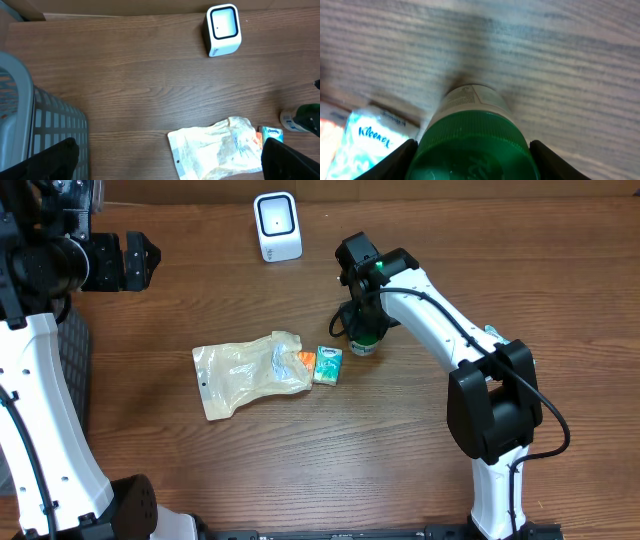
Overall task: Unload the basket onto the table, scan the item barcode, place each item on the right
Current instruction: 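Close the right gripper on the jar lid and lift the jar, then carry the jar to the scanner and hold it at the window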
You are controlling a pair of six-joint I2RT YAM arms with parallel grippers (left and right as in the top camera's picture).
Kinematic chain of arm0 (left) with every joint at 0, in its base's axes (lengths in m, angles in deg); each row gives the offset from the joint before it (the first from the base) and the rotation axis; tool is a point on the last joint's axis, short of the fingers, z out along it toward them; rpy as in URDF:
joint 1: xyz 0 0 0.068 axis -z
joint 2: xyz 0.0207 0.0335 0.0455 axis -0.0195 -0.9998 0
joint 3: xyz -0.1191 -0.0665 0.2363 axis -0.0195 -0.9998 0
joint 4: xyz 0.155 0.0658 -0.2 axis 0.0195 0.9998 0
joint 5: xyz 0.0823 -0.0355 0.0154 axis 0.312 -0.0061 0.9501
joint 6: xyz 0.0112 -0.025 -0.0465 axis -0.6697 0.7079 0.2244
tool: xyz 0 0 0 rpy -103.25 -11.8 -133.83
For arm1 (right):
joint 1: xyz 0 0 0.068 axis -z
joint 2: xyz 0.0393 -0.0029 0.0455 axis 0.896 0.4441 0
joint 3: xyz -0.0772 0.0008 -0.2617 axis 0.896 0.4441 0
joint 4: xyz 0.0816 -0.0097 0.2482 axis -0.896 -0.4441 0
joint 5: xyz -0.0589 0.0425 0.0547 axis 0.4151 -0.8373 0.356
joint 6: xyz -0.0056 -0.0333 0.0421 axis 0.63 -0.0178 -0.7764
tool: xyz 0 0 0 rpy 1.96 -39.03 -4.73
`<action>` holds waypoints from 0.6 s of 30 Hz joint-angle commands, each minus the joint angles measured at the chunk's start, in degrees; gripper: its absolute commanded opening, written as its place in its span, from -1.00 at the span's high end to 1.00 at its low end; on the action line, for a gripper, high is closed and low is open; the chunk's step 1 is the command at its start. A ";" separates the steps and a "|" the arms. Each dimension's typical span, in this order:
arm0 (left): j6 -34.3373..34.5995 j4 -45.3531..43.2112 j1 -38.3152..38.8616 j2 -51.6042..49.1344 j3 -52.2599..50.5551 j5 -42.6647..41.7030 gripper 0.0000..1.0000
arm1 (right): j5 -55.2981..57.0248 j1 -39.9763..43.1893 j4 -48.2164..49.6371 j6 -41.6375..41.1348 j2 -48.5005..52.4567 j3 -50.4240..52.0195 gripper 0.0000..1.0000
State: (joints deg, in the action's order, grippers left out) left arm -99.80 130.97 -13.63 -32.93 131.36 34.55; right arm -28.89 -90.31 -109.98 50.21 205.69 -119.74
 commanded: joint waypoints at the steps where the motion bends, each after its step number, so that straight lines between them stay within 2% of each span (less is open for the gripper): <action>1: -0.83 -0.09 -0.22 0.31 0.02 -0.66 -0.99 | -2.12 -0.22 -1.25 -0.15 0.09 -3.52 0.32; 12: -0.83 -0.09 -0.22 0.31 0.02 -0.66 -0.99 | -13.25 -0.15 -3.28 1.20 -3.04 -9.18 0.35; 15: -0.83 -0.09 -0.22 0.31 0.02 -0.66 -0.99 | -24.06 0.20 -4.79 8.15 -4.59 -11.26 0.33; 18: -0.83 -0.09 -0.22 0.31 0.02 -0.66 -0.99 | -36.79 0.28 -7.28 18.75 -7.04 -13.46 0.30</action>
State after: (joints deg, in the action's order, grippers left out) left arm -99.80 130.97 -13.65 -32.93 131.36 34.55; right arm -49.04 -90.20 -116.23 57.48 205.07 -129.03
